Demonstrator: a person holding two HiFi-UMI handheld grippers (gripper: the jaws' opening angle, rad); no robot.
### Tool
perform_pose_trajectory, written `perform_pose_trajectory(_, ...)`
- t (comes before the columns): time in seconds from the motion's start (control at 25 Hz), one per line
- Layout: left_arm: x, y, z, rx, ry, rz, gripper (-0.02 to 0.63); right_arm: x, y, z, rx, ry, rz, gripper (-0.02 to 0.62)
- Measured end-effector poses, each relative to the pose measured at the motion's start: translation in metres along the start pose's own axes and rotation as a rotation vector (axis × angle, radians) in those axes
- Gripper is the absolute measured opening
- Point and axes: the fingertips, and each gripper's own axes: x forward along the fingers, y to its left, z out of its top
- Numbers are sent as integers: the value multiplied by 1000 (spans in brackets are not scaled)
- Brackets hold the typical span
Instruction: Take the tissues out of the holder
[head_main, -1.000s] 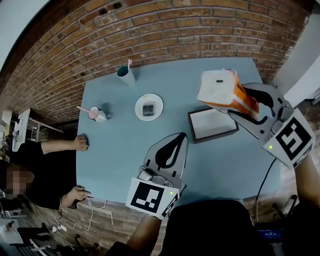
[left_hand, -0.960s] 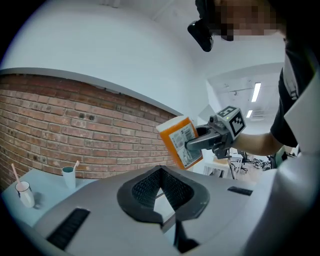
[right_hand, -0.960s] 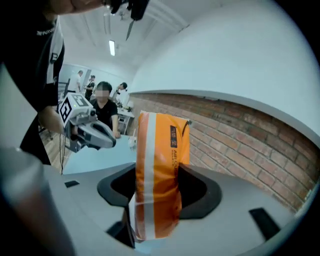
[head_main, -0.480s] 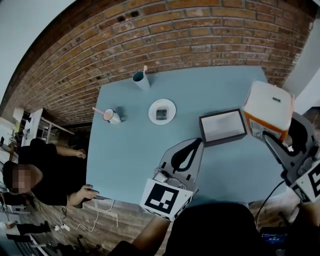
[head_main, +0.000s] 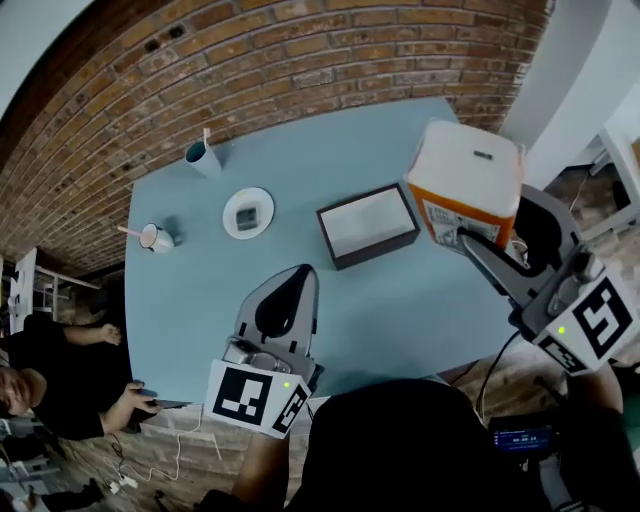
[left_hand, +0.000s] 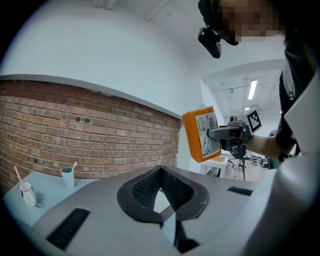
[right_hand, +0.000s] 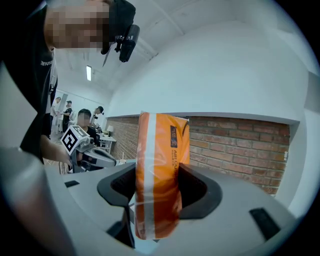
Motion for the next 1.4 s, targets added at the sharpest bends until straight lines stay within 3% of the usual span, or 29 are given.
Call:
perform_pose_trajectory(0.68, -30, -114, -1, 31, 18, 9, 2, -104, 3, -18, 50, -11, -2, 235)
perform_pose_trajectory(1.24, -102, -211, -22, 64, 5, 61, 2, -219, 59, -43, 74, -55, 14, 235)
perform_pose_trajectory(1.4, -119, -221, -18, 64, 0, 71, 2, -232, 72, -40, 67, -48, 27, 235)
